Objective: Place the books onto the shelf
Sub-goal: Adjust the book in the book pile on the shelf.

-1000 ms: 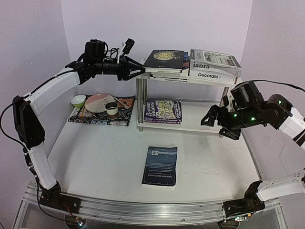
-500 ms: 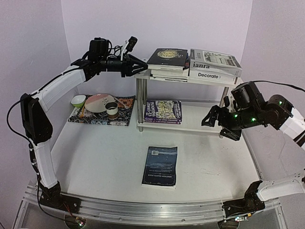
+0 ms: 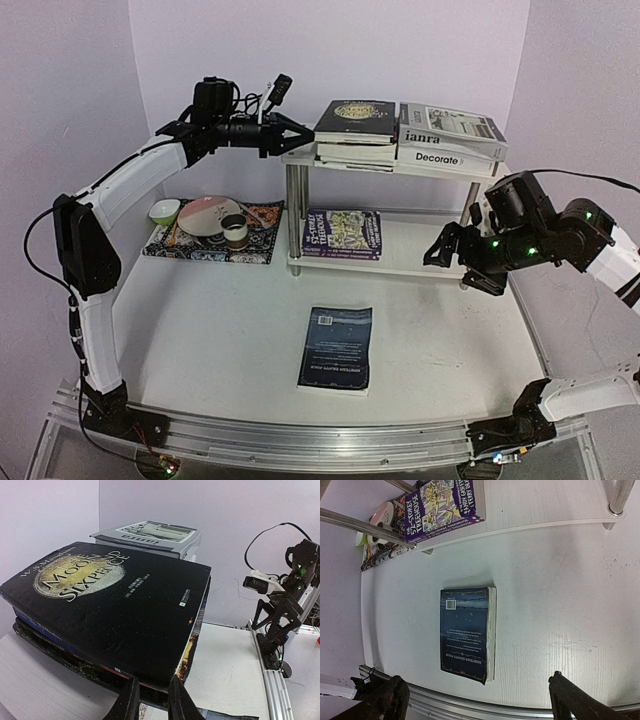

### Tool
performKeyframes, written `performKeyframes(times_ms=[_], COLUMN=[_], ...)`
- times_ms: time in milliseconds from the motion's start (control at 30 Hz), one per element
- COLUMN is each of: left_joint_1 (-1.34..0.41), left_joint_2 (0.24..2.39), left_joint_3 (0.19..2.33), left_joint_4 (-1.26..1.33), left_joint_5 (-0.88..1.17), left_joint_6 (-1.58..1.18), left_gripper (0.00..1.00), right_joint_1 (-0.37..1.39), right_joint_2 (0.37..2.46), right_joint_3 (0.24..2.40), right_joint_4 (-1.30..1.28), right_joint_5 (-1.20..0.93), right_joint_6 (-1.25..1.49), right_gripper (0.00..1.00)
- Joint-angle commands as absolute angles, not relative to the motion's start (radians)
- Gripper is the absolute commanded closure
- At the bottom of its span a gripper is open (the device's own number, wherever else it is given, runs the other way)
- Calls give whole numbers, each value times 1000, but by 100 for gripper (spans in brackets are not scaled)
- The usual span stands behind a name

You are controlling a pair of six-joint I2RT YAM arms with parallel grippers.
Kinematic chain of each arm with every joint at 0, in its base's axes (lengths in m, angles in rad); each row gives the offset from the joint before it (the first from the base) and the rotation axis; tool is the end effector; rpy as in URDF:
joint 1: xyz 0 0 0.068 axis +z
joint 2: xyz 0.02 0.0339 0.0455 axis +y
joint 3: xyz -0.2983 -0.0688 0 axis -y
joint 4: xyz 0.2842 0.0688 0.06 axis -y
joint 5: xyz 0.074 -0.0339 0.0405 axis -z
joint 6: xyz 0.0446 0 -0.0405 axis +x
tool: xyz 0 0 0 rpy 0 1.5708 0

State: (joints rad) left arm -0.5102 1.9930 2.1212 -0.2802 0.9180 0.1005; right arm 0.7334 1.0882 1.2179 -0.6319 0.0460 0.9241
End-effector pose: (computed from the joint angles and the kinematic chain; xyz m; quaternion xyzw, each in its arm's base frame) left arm 0.4333 -0.2831 0.4661 0.4797 0.5620 -0.4479 0.5034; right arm 0.1942 0.1722 0.4169 0.0936 0.8554 0.3619 0.3586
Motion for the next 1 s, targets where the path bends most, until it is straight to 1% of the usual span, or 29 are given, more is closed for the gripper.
performKeyframes(times_ms=[0, 233, 400, 467, 500, 600, 633, 667, 833, 967], left_joint_1=[-517, -535, -544, -545, -545, -545, -545, -545, -545, -557], left_joint_2=[1986, 1986, 1969, 1961, 1955, 1920, 1903, 1883, 1743, 1570], left_joint_3=[2182, 2180, 2153, 2143, 2136, 2100, 2074, 2051, 1898, 1715], left_joint_4=[-227, -226, -227, -226, -227, -227, -227, -227, -229, -229], left_joint_5=[977, 995, 990, 987, 984, 936, 905, 880, 772, 674], left_joint_6=[87, 97, 106, 107, 107, 122, 128, 130, 125, 21], left_gripper=[81, 80, 77, 74, 70, 45, 38, 35, 25, 19], right_joint_1=[727, 727, 727, 727, 727, 727, 727, 728, 728, 727], right_joint_2=[1085, 1083, 1081, 1083, 1083, 1083, 1084, 1086, 1108, 1139], right_joint_3=[1229, 1225, 1221, 1220, 1220, 1217, 1215, 1215, 1213, 1182], right_joint_4=[-662, -664, -664, -664, -663, -664, -664, -664, -663, -617], right_joint_5=[64, 57, 52, 50, 48, 42, 40, 37, 26, -14], right_joint_6=[914, 919, 923, 926, 927, 931, 934, 935, 934, 937], right_gripper=[2, 2, 2, 2, 2, 2, 2, 2, 2, 2])
